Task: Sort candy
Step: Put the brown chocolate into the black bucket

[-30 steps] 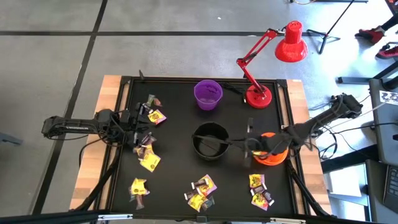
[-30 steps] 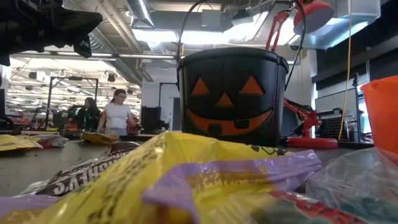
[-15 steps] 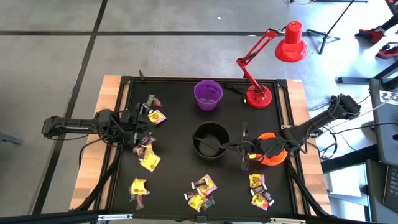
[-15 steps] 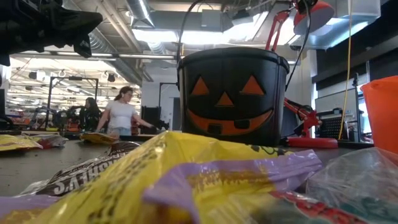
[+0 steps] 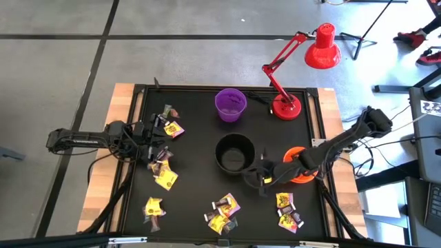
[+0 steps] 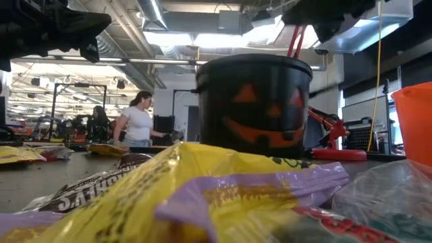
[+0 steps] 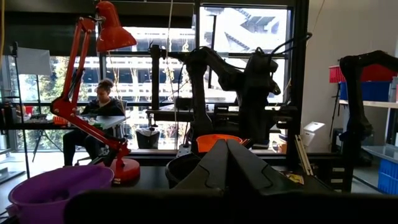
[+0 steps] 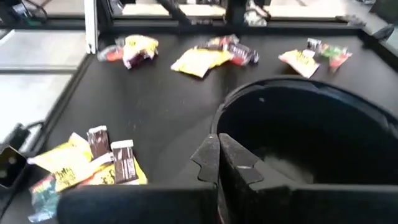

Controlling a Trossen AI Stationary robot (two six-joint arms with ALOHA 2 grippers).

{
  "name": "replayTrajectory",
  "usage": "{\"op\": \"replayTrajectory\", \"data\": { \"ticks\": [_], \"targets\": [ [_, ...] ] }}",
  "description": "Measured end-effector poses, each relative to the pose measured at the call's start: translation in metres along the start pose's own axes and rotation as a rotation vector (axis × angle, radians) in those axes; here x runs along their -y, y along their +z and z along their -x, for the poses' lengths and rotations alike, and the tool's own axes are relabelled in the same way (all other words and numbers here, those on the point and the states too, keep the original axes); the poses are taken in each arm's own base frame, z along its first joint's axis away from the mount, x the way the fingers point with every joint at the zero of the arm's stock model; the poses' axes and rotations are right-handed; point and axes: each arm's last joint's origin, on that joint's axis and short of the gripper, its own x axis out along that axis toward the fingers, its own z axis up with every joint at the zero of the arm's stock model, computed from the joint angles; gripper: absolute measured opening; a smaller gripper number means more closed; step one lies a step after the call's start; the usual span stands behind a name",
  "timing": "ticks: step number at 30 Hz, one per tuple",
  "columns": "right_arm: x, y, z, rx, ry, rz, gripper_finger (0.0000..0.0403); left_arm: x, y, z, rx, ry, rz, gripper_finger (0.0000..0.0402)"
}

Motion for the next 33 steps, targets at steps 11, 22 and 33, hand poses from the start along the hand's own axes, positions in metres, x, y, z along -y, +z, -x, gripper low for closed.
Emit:
{"op": "replayTrajectory", "data": {
  "ticks": [11, 22, 33],
  "targets": [
    [-0.003, 0.004, -0.003, 0.003, 0.019, 0.000, 0.0005, 0.000, 0.000, 0.000, 0.000, 0.000, 0.000, 0.0000],
    [-0.036, 0.043, 0.040, -0.128, 0.177, 0.073, 0.0005, 0.000, 0.000, 0.000, 0.000, 0.000, 0.000, 0.0000],
    [-0.073, 0.022, 0.070, -0.406, 0.290, -0.031, 0.0018, 0.000, 0.000, 0.000, -0.001, 0.000, 0.000, 0.0000]
  ]
}}
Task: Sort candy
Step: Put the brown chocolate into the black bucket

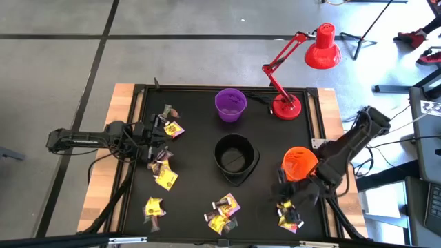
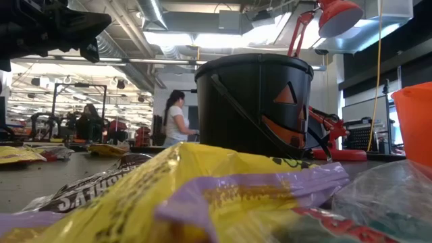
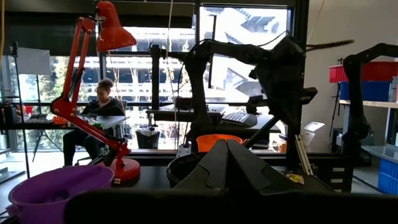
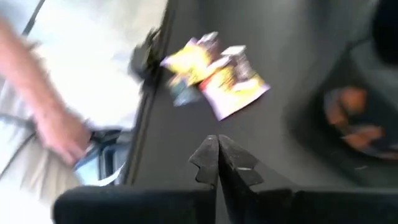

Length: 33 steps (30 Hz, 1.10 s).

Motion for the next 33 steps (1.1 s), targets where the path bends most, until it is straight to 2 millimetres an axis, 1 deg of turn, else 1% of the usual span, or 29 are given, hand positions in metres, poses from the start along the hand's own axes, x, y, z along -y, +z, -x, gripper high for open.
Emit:
{"op": "replayTrajectory", "data": {
  "ticks": [2, 6, 10, 12, 14, 17, 24, 29, 33],
  "targets": [
    [-0.010, -0.008, -0.009, -0.042, 0.016, 0.002, 0.0040, 0.000, 0.000, 0.000, 0.000, 0.001, 0.000, 0.0000],
    [-0.024, -0.024, -0.025, -0.115, 0.001, -0.018, 0.0109, 0.000, 0.000, 0.000, 0.000, 0.000, 0.000, 0.0000],
    [-0.031, -0.041, -0.042, -0.206, -0.052, -0.012, 0.0181, 0.000, 0.000, 0.000, 0.000, 0.000, 0.000, 0.0000],
    [-0.032, -0.049, -0.049, -0.260, -0.082, -0.014, 0.0209, 0.000, 0.000, 0.000, 0.000, 0.000, 0.000, 0.0000],
    [-0.033, -0.058, -0.055, -0.319, -0.109, -0.011, 0.0229, 0.000, 0.000, 0.000, 0.000, 0.000, 0.000, 0.0000],
    [-0.034, -0.067, -0.068, -0.394, -0.133, -0.020, 0.0244, 0.000, 0.000, 0.000, 0.000, 0.000, 0.000, 0.0000],
    [-0.033, -0.082, -0.087, -0.503, -0.169, -0.034, 0.0247, 0.000, 0.000, 0.000, 0.000, 0.000, 0.000, 0.0000],
    [-0.032, -0.087, -0.092, -0.530, -0.195, -0.027, 0.0247, 0.000, 0.000, 0.000, 0.000, 0.000, 0.000, 0.0000],
    [-0.029, -0.091, -0.092, -0.566, -0.239, -0.028, 0.0247, 0.000, 0.000, 0.000, 0.000, 0.000, 0.000, 0.0000]
  ]
}}
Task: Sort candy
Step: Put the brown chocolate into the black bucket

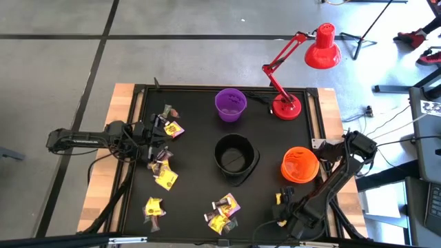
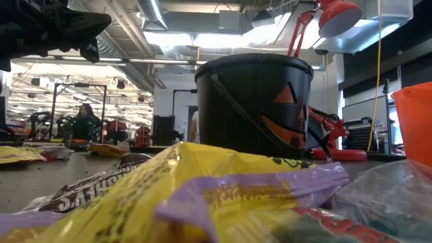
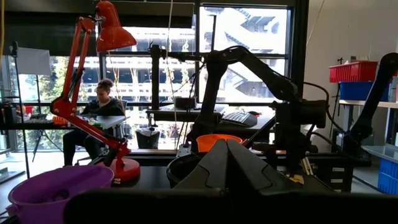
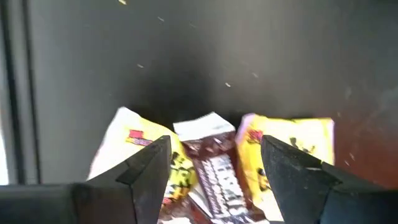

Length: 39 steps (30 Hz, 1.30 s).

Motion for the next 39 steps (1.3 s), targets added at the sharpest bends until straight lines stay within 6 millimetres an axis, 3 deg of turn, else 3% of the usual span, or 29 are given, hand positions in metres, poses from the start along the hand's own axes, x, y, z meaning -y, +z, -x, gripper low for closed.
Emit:
{"op": "replayTrajectory", "data": {
  "ticks": [9, 21, 26, 32, 39],
  "targets": [
    [0.003, -0.005, -0.011, -0.081, -0.075, 0.009, 0.0224, 0.000, 0.000, 0.000, 0.000, 0.000, 0.000, 0.0000],
    [0.003, -0.005, -0.012, -0.088, -0.074, 0.011, 0.0068, 0.000, 0.000, 0.000, 0.000, -0.001, 0.000, 0.0000],
    [0.003, -0.005, -0.012, -0.088, -0.073, 0.010, 0.0023, 0.000, 0.000, 0.000, 0.000, 0.000, 0.000, 0.0000],
    [0.001, 0.000, -0.003, -0.069, -0.089, 0.010, 0.0025, 0.000, 0.000, 0.000, 0.000, 0.000, 0.000, 0.0000],
    [-0.007, 0.020, 0.037, 0.100, -0.210, 0.043, 0.0043, 0.000, 0.000, 0.000, 0.000, 0.000, 0.000, 0.0000]
  ]
}}
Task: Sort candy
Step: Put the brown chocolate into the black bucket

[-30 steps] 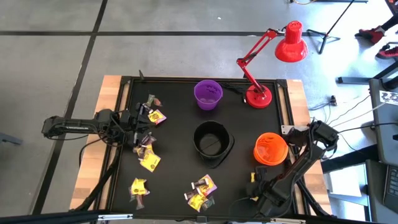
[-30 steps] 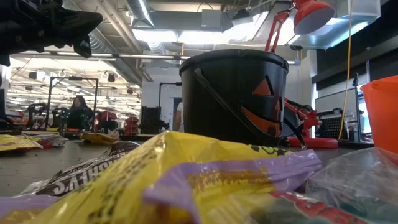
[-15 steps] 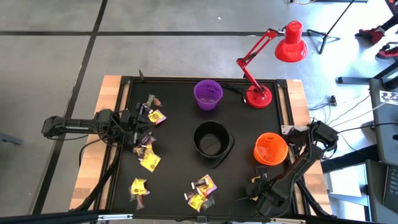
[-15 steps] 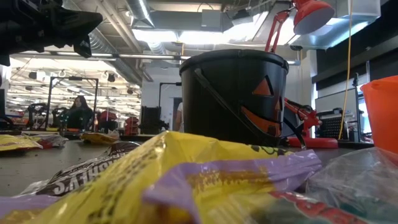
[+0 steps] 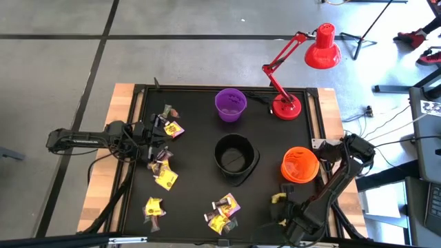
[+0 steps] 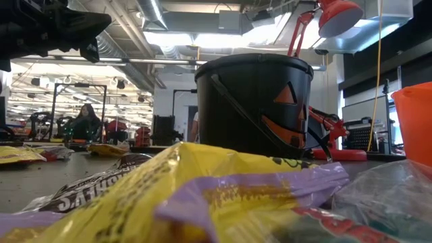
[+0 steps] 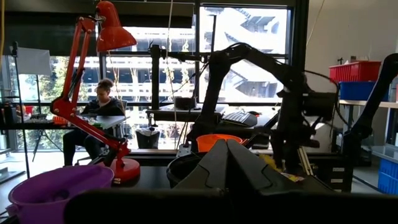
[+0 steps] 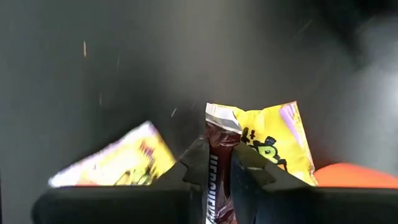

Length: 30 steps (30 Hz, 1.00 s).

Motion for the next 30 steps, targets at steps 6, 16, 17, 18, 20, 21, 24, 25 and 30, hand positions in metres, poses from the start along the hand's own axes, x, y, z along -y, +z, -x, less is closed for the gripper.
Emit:
{"op": "replayTrajectory", "data": {
  "ticks": [6, 16, 17, 18, 20, 21, 24, 25, 30],
  "targets": [
    [0.004, 0.028, 0.042, 0.303, -0.178, 0.056, 0.0023, 0.000, 0.000, 0.000, 0.001, 0.000, 0.000, 0.0000],
    [0.028, 0.069, 0.072, 0.606, -0.481, 0.043, 0.0036, 0.000, 0.000, 0.000, 0.000, 0.000, 0.000, 0.0000],
    [0.032, 0.074, 0.070, 0.604, -0.486, 0.043, 0.0034, 0.000, 0.000, 0.000, 0.000, 0.000, 0.000, 0.0000],
    [0.035, 0.079, 0.069, 0.598, -0.490, 0.046, 0.0032, 0.000, 0.000, 0.000, 0.000, 0.000, 0.000, 0.0000],
    [0.045, 0.090, 0.064, 0.574, -0.480, 0.055, 0.0028, 0.000, 0.000, 0.000, 0.000, 0.000, 0.000, 0.0000],
    [0.050, 0.096, 0.062, 0.560, -0.469, 0.059, 0.0026, 0.000, 0.000, 0.000, 0.000, 0.000, 0.000, 0.0000],
    [0.067, 0.113, 0.054, 0.521, -0.423, 0.073, 0.0025, 0.000, 0.000, 0.000, 0.000, 0.000, 0.000, 0.0000],
    [0.074, 0.119, 0.051, 0.511, -0.410, 0.080, 0.0025, 0.000, 0.000, 0.000, 0.000, 0.000, 0.000, 0.0000],
    [0.104, 0.139, 0.041, 0.470, -0.319, 0.102, 0.0030, 0.000, 0.000, 0.000, 0.000, 0.000, 0.000, 0.0000]
  ]
}}
